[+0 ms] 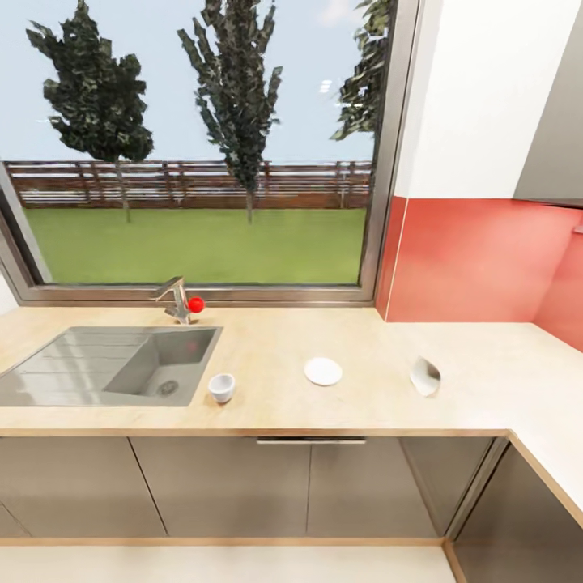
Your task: Set up a coffee station on the kitchen countertop: keep the coffee maker on the countertop, move the bottle of coffee from the kitchen shelf to the counter next to the coffee maker, place a paper coffee filter on top of the coffee maker, put the saucer next to the coffee maker with the coffee cup on the saucer, and place the electric kettle next to the coffee maker.
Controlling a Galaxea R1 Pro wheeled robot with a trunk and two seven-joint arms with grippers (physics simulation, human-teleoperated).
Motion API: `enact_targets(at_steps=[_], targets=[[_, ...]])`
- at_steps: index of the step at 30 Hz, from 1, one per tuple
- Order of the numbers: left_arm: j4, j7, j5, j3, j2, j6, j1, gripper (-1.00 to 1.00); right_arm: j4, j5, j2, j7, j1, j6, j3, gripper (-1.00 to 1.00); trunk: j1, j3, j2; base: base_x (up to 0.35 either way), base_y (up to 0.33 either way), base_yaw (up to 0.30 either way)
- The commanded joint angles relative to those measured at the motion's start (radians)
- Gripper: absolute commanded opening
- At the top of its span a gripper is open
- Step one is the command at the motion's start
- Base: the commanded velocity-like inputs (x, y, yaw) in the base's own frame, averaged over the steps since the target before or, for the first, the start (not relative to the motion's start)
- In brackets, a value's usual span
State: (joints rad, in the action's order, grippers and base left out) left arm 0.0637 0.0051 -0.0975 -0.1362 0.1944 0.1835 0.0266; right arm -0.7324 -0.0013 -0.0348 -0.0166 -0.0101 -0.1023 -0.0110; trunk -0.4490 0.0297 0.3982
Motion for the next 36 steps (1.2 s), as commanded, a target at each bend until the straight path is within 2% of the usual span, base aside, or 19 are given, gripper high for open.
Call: enact_targets(at_steps=[1,8,13,17,20,21,23,27,36], targets=[[-0.002,0.001,-0.011,-0.008,0.0,-0.002,0.002,1.0,-0.001,0.0,0.0,-0.002,-0.001,-0.003,0.0,1.0,-0.001,0.0,0.002,0.216,0.0,-0.052],[-0.045,0.005,-0.016,-0.008,0.002,-0.017,0.009,1.0,-0.041,0.0,0.001,-0.002,-0.001,-0.002,-0.01,1.0,-0.001,-0.004,0.002,0.185,0.0,-0.019],[-0.073,0.011,-0.017,0.003,0.003,-0.019,0.01,1.0,-0.123,0.001,0.001,-0.036,-0.001,0.0,-0.013,1.0,-0.001,-0.004,0.002,0.052,0.0,-0.002],[-0.079,0.023,-0.017,0.023,0.003,-0.048,0.01,1.0,-0.259,0.001,0.001,-0.133,-0.001,0.005,-0.013,1.0,-0.001,-0.004,0.002,0.011,0.0,0.0],[-0.078,0.028,-0.016,0.05,0.003,-0.104,0.009,1.0,-0.39,0.0,0.002,-0.249,-0.004,0.02,-0.012,1.0,-0.001,-0.004,0.002,0.003,0.0,0.0],[-0.077,0.029,-0.016,0.055,0.003,-0.111,0.009,1.0,-0.409,0.0,0.002,-0.265,-0.006,0.026,-0.012,1.0,-0.001,-0.004,0.002,0.001,0.0,0.0],[-0.077,0.03,-0.016,0.067,0.003,-0.128,0.008,1.0,-0.465,-0.001,0.002,-0.308,-0.023,0.073,-0.011,1.0,-0.001,-0.004,0.002,0.0,0.0,0.0],[-0.075,0.03,-0.017,0.075,0.002,-0.139,0.007,1.0,-0.52,-0.001,0.003,-0.334,-0.072,0.187,-0.011,1.0,-0.001,-0.004,0.002,0.0,0.0,0.0],[-0.076,0.029,-0.023,0.079,-0.002,-0.142,0.006,1.0,-0.532,0.001,0.007,-0.354,-0.192,0.255,-0.011,1.0,-0.001,-0.004,0.002,0.0,0.0,0.0]])
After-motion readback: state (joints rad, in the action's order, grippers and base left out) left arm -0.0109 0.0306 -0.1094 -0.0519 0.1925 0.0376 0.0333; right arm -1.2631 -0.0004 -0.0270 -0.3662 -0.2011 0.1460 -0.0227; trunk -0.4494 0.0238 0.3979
